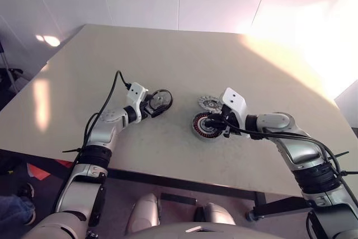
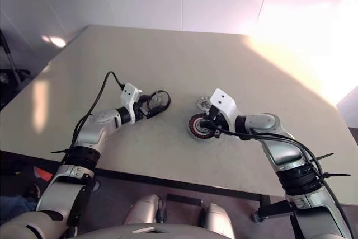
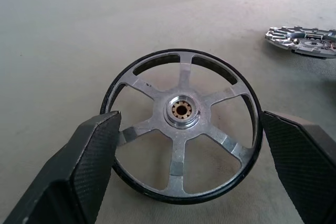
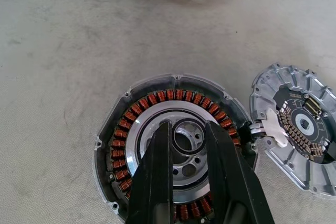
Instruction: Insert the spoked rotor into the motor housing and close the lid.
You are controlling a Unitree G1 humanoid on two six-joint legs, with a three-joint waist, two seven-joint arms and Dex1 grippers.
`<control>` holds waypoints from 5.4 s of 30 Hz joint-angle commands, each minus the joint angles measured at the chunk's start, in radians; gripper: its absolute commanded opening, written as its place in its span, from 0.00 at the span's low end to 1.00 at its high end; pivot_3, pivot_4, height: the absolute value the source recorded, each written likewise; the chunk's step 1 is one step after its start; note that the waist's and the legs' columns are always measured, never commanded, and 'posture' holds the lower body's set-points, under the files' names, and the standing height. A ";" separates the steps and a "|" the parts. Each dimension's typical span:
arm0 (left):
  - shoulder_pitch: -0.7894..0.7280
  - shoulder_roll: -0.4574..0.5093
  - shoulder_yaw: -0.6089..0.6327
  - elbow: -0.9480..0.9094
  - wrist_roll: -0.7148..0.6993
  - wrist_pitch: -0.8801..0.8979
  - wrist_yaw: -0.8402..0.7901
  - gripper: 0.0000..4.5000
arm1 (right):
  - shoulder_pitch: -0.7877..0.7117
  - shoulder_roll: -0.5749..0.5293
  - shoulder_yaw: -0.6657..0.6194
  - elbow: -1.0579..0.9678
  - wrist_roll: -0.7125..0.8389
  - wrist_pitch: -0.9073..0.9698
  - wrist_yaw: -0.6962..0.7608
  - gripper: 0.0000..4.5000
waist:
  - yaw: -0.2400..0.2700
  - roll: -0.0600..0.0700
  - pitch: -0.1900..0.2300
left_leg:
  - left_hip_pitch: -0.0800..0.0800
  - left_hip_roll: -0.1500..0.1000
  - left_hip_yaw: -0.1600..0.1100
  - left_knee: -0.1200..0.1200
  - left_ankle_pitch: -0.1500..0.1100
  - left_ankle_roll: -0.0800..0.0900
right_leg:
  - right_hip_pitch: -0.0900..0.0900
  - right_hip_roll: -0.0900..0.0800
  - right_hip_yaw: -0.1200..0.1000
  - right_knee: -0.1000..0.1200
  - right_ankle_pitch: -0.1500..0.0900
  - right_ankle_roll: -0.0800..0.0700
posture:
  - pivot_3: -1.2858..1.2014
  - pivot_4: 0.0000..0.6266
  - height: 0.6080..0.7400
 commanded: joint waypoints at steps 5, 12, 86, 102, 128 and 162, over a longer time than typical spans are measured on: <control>-0.015 0.015 0.017 -0.012 -0.005 -0.018 0.006 1.00 | 0.007 -0.005 0.019 -0.032 0.005 0.002 -0.009 0.12 | 0.000 0.000 0.000 | 0.001 0.000 0.000 0.000 0.000 -0.001 | 0.001 0.000 0.000 0.000 0.000 0.000 | 0.52 0.00 1.00; -0.015 0.018 0.018 -0.009 -0.005 -0.021 0.007 1.00 | 0.021 -0.011 0.024 -0.031 0.004 0.002 -0.009 0.12 | 0.000 0.000 0.000 | 0.003 0.000 0.000 0.000 0.000 -0.001 | 0.003 0.000 0.000 0.000 0.000 0.000 | 0.52 0.00 1.00; -0.024 0.017 0.021 0.027 0.003 -0.046 0.025 1.00 | 0.009 0.014 0.053 0.146 -0.047 -0.087 -0.035 0.01 | -0.003 -0.001 -0.001 | 0.015 0.000 0.000 -0.002 0.000 -0.001 | 0.016 0.000 0.000 -0.002 0.000 0.000 | 0.52 0.00 1.00; -0.029 0.011 0.018 0.037 0.008 -0.047 0.020 1.00 | -0.024 -0.018 -0.024 -0.048 0.046 -0.014 -0.008 0.01 | -0.001 -0.001 -0.001 | 0.012 0.000 0.000 -0.002 0.000 -0.001 | 0.014 0.000 0.000 -0.002 0.000 0.000 | 0.52 0.00 1.00; -0.029 0.016 0.030 0.050 0.006 -0.059 0.025 1.00 | -0.058 -0.015 -0.035 -0.025 0.043 -0.023 -0.024 0.01 | -0.001 -0.001 -0.001 | 0.014 0.000 0.000 -0.003 0.000 -0.002 | 0.015 0.000 0.000 -0.002 0.000 0.000 | 0.52 0.00 1.00; -0.024 0.021 0.037 0.052 0.005 -0.059 0.032 1.00 | -0.043 -0.025 -0.034 -0.072 0.053 0.010 -0.037 0.01 | 0.001 -0.001 -0.001 | 0.013 0.000 0.000 -0.004 0.000 -0.002 | 0.014 0.000 0.000 -0.003 0.000 0.001 | 0.52 0.00 1.00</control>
